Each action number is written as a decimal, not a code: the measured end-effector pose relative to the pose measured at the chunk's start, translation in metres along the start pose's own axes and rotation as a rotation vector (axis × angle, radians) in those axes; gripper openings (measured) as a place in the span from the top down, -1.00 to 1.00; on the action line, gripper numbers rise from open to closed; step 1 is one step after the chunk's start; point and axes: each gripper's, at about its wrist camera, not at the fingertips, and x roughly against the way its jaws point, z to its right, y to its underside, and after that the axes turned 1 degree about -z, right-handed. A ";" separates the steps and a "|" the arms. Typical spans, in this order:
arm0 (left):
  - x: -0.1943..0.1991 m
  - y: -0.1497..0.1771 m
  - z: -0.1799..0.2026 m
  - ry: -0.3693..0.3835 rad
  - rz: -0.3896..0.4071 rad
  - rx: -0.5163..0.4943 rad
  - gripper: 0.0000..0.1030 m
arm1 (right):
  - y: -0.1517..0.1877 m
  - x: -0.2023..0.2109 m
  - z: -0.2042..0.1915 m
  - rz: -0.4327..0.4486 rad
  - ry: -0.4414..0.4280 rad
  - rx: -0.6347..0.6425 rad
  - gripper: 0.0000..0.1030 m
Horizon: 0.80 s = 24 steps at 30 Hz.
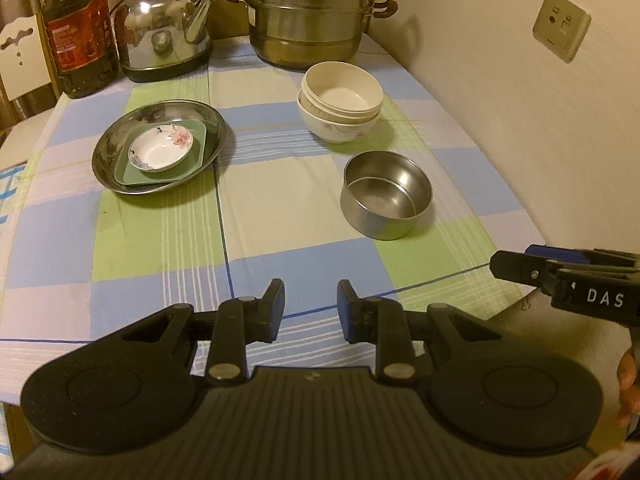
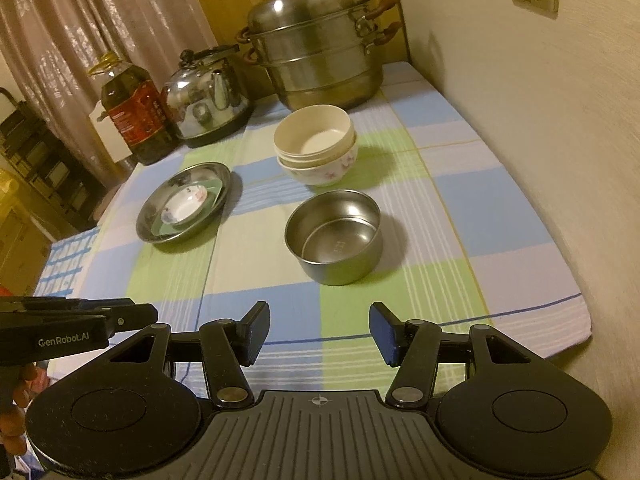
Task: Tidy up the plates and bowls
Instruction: 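Move the open right gripper toward the rim of the small steel bowl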
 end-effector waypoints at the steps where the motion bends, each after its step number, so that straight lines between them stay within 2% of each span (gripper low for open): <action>1: 0.001 0.001 0.002 -0.003 0.003 -0.001 0.52 | 0.000 0.001 0.001 -0.003 0.000 0.001 -0.08; 8: 0.006 0.009 0.011 -0.020 0.010 0.007 0.51 | 0.005 0.005 0.004 -0.021 0.005 0.020 -0.08; 16: 0.002 0.009 0.012 -0.022 -0.020 0.024 0.51 | 0.008 0.002 0.007 -0.044 -0.008 0.045 -0.08; 24: -0.021 -0.009 0.011 0.021 -0.051 -0.003 0.51 | -0.003 -0.006 0.014 -0.043 -0.007 -0.007 -0.08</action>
